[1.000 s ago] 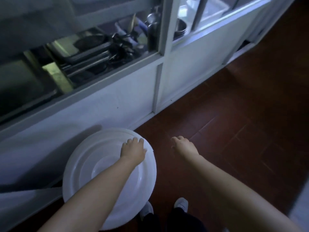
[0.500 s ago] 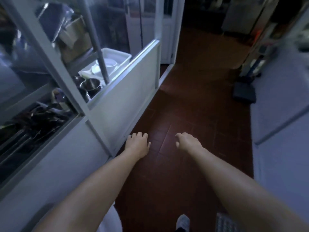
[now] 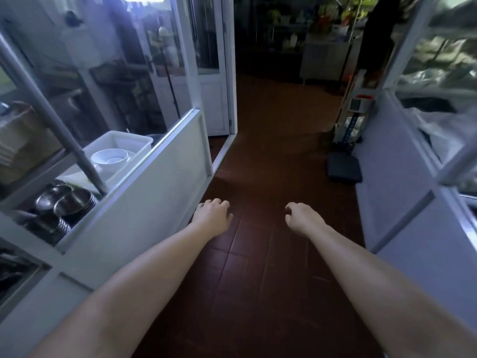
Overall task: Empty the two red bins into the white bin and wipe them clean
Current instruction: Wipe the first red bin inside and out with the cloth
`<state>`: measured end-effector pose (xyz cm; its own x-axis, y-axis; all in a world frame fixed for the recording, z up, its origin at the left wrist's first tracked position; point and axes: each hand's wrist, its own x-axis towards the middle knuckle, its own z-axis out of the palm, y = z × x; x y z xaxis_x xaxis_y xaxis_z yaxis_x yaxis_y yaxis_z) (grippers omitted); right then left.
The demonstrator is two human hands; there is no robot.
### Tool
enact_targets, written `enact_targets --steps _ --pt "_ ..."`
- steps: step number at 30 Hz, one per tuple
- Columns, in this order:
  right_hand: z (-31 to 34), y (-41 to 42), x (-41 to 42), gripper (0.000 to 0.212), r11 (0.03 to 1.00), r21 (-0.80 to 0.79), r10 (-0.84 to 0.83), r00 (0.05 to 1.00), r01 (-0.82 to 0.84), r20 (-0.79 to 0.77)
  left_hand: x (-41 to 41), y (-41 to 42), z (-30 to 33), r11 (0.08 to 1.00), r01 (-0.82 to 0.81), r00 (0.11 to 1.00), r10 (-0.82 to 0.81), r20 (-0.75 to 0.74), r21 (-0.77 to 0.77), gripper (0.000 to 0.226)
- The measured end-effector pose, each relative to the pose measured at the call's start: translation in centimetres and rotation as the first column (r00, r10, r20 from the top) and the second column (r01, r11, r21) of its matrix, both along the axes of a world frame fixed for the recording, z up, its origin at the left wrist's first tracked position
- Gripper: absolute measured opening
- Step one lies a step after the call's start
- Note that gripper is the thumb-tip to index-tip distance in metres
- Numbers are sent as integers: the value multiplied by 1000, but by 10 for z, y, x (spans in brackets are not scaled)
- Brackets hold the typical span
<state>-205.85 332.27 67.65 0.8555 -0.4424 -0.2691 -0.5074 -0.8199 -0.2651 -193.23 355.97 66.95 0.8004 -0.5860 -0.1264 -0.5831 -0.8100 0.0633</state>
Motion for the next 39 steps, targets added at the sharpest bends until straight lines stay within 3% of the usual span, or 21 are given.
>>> enact_targets --steps 10,16,25,39 --pt "-12 -123 182 45 999 -30 -39 996 42 81 196 -151 -5 990 120 992 -118 34 -76 45" --pt "-3 -196 289 45 997 5 -71 989 71 132 317 -243 0 955 281 960 -278 41 -96 47" --pt "-21 -351 435 48 993 70 -103 974 91 202 492 -410 -11 921 365 927 -373 -31 -138 48" --pt "-32 -623 725 52 995 92 15 992 -27 126 775 -642 -27 953 290 944 -301 -139 -90 53"
